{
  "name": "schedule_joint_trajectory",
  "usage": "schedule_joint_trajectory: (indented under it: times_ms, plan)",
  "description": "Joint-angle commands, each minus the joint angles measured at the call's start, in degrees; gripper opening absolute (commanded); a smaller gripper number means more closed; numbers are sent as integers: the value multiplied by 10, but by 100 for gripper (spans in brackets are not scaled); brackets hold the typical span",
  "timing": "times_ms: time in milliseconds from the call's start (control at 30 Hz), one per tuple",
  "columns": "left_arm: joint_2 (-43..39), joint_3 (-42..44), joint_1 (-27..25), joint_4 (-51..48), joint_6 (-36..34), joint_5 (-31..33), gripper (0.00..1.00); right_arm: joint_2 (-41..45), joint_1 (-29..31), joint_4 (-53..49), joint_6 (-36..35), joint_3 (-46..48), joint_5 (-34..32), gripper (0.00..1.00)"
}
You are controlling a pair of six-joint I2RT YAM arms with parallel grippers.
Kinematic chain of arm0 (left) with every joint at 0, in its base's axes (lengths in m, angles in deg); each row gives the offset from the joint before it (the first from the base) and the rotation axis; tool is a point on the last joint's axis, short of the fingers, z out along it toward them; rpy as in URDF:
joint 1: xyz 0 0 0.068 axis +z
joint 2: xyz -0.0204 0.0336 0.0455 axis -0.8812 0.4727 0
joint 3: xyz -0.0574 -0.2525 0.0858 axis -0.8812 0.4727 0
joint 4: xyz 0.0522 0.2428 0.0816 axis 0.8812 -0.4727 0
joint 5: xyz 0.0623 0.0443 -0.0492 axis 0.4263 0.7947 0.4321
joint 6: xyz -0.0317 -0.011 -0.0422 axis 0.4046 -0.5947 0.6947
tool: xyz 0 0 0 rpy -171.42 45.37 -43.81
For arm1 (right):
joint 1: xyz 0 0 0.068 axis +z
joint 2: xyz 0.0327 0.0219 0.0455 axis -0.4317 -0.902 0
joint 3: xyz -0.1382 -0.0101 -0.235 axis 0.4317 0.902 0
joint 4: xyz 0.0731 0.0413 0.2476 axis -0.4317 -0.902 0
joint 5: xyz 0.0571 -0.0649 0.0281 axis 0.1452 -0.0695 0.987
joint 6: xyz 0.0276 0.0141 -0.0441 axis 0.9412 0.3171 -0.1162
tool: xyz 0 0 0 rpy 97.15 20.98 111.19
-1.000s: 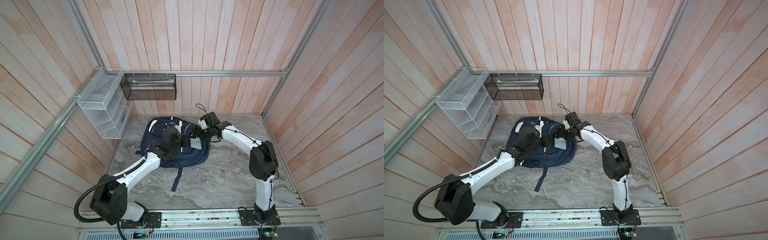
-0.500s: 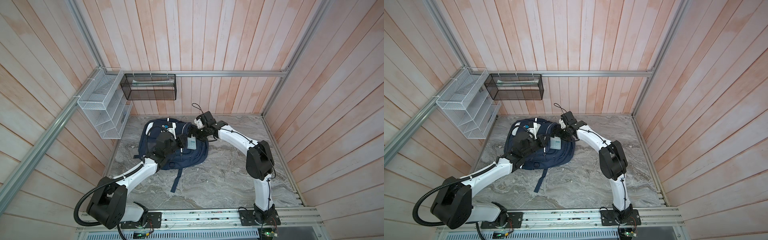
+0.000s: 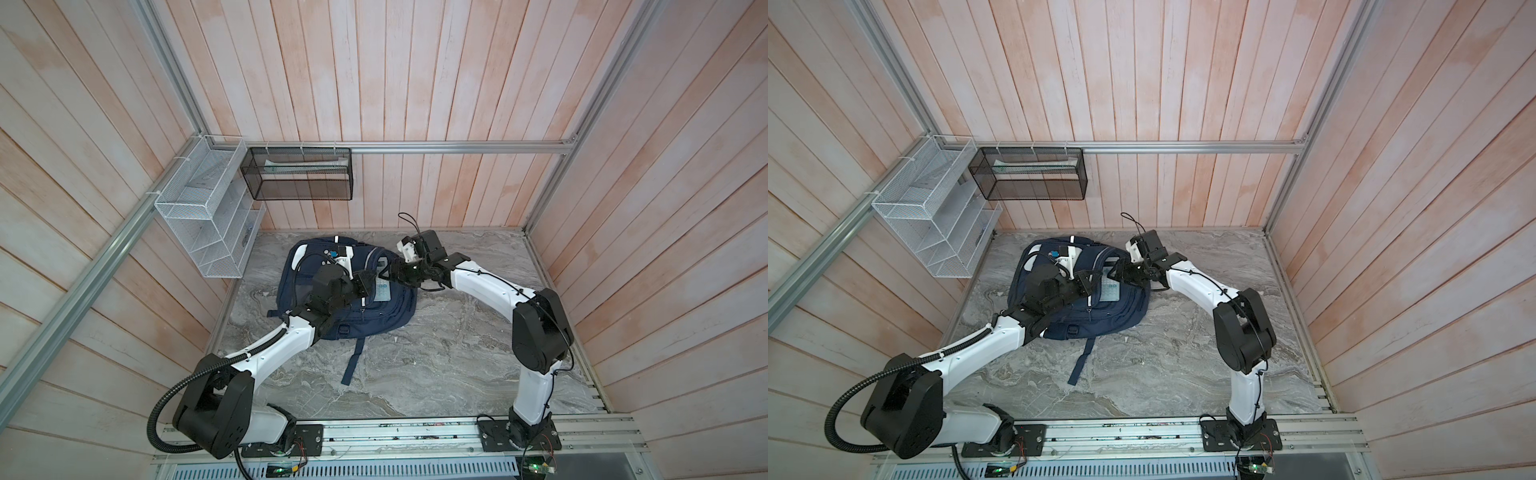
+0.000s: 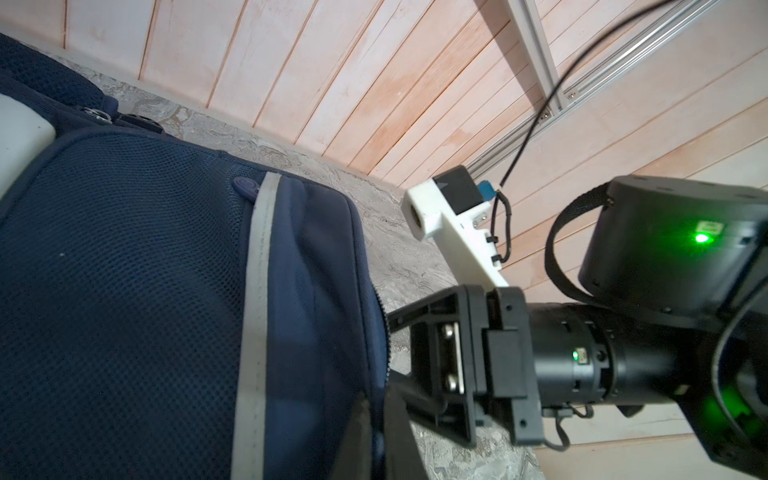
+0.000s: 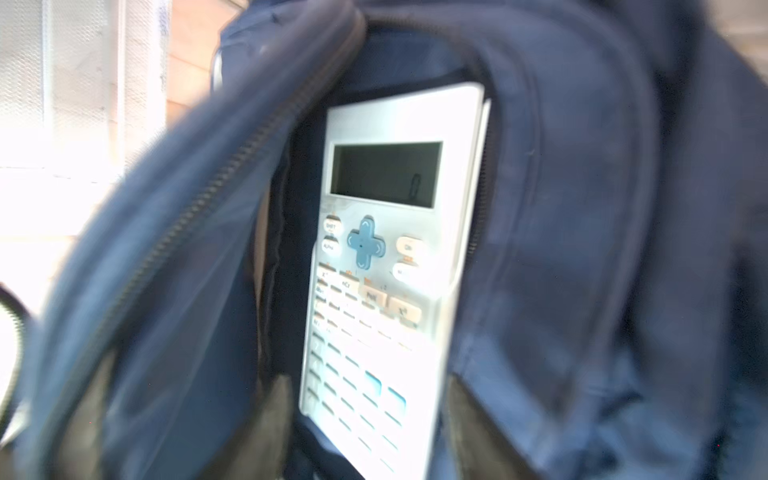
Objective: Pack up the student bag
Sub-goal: 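Insert the calculator into the open backpack pocket with the right gripper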
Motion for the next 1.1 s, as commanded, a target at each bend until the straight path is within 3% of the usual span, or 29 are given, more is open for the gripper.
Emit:
schedule_joint_trajectory:
  times_ms: [0,100,200,500,633,800,1067]
  plan:
    - [-12,-8,-7,33,2,-38,0,9,-8,37,-1,21,22,41]
    - [-10,-10,-7,23,-1,-37,0,7,-5,42,-6,31,28,27]
    - [-6,-11,-7,23,-1,-39,0,8,-3,36,-15,36,13,27]
    - [6,-12,-11,28,7,-42,0,-21,5,104,0,49,51,24]
    - [5,-14,-11,20,3,-40,0,-30,11,83,-16,30,32,24]
    - [-1,-14,-15,9,-4,-32,0,28,-8,103,-28,97,-7,26]
    - [3,-15,-24,13,-3,-30,0,36,-28,141,-41,151,21,26]
